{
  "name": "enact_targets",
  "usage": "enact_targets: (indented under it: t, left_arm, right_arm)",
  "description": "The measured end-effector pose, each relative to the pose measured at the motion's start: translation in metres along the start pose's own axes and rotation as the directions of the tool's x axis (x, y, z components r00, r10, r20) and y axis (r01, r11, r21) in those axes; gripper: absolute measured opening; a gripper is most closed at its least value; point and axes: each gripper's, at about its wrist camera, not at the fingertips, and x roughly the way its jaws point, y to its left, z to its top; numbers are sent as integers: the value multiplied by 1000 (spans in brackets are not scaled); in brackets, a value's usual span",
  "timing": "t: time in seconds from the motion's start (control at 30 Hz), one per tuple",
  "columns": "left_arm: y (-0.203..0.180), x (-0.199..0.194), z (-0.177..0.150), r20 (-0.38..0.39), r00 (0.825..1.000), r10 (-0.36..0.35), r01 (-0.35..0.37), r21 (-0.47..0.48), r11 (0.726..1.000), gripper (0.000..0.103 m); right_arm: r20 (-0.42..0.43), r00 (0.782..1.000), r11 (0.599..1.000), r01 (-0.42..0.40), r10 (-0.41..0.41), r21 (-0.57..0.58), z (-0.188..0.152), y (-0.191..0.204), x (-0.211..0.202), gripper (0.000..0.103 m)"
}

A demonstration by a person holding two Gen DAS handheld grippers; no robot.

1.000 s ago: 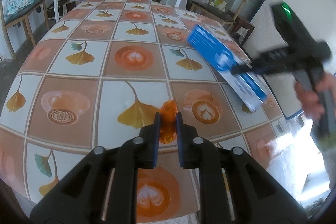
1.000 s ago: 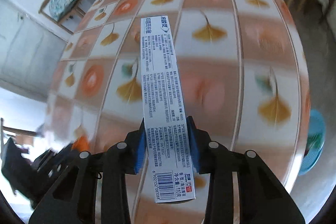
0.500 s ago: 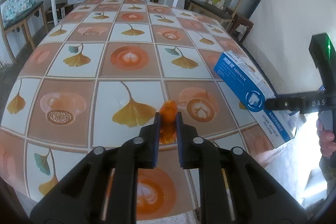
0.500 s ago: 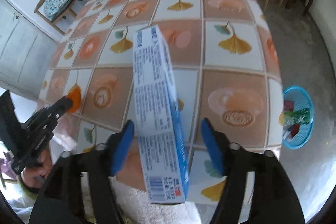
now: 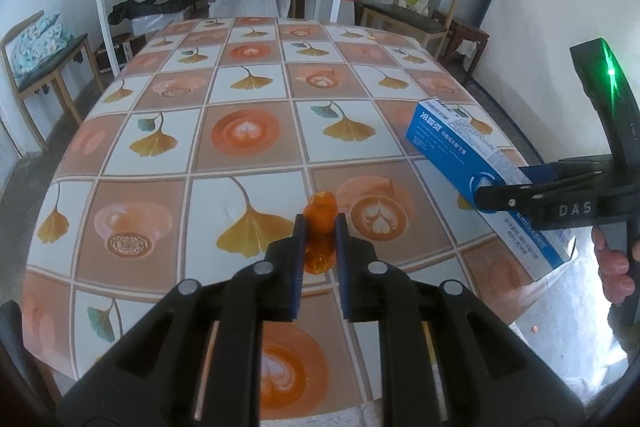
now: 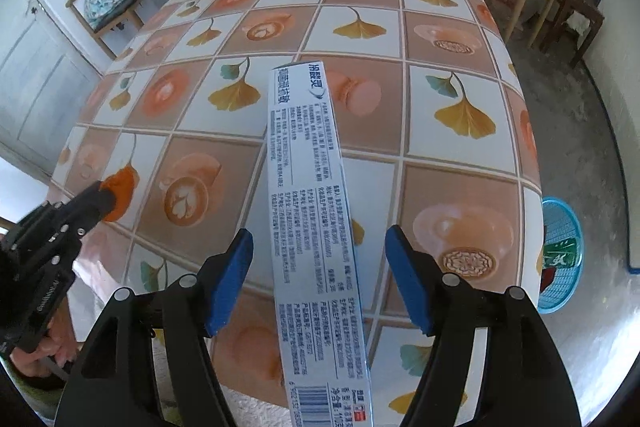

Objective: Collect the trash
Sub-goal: 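Lift the toothpaste box with the right gripper and turn toward the wastebasket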

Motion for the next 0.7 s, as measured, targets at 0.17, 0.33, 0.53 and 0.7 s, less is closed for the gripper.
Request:
enact_targets:
  t: [0.17,0.33,0.53,0.7]
  left_arm:
    - [-1,-3,0,3,1000,9,-9,8,1000,13]
    - [-1,-5,2,8,1000,16,-16,8,1000,13]
    - [0,-7,2,9,1000,17,-17,9,1000,13]
    - [0,-7,2,9,1000,18,-18,8,1000,13]
  right_arm:
    - [4,1000,1000,17,-17,-6,0,3,4,60]
    - [1,1000,1000,23,-23,-8,0,4,6,54]
    - [-6,999,999,33,-33,-11,0,5,10,46]
    - [-11,999,999,32,-32,0,0,4,12,39]
